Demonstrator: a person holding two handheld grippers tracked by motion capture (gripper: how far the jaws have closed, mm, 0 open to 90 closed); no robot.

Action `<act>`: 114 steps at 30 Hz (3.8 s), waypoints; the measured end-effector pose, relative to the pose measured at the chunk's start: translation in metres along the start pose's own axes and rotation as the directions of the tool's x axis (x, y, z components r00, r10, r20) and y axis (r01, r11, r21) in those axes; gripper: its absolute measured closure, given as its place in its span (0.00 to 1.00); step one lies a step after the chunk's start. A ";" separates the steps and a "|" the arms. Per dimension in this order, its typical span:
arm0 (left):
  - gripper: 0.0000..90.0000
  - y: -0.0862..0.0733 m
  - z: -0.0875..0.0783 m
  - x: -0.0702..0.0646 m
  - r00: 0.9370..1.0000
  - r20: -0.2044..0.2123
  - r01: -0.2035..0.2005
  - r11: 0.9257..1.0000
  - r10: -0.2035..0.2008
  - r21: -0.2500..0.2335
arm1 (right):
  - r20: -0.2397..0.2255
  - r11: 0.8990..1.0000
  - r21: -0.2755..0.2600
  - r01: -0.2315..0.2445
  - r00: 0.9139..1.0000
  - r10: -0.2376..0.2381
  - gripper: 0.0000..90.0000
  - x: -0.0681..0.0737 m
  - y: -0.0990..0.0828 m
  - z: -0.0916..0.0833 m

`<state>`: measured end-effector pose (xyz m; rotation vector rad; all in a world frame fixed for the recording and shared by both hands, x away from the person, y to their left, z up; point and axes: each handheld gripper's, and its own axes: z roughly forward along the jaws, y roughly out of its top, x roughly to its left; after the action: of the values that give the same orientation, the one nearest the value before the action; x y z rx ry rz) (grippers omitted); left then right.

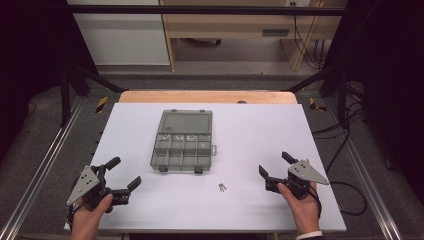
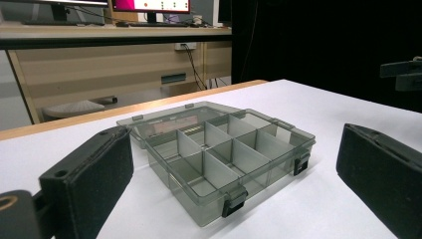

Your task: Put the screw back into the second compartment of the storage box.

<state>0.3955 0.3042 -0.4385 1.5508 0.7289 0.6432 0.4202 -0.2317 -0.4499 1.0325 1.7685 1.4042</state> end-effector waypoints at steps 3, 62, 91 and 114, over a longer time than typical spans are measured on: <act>0.01 0.000 -0.001 0.001 1.000 -0.003 0.003 1.000 -0.003 0.001 | -0.002 1.000 0.022 0.013 1.000 -0.013 0.08 0.002 0.000 0.001; 0.02 -0.002 -0.003 0.003 1.000 -0.030 0.009 1.000 -0.009 0.013 | -0.256 0.703 0.658 0.270 0.958 -0.128 0.42 0.106 0.035 0.079; 0.02 -0.002 -0.001 0.001 1.000 -0.024 -0.002 1.000 0.003 0.023 | -0.247 0.678 0.708 0.199 0.969 -0.026 0.88 0.108 0.013 0.094; 0.02 -0.002 -0.001 0.001 1.000 -0.025 -0.014 0.999 0.015 0.036 | -0.300 0.801 0.560 0.212 0.953 -0.043 0.97 0.104 0.065 0.093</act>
<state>0.3955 0.3055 -0.4409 1.5847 0.7527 0.6643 0.4623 -0.0898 -0.4083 1.0182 2.5299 0.9525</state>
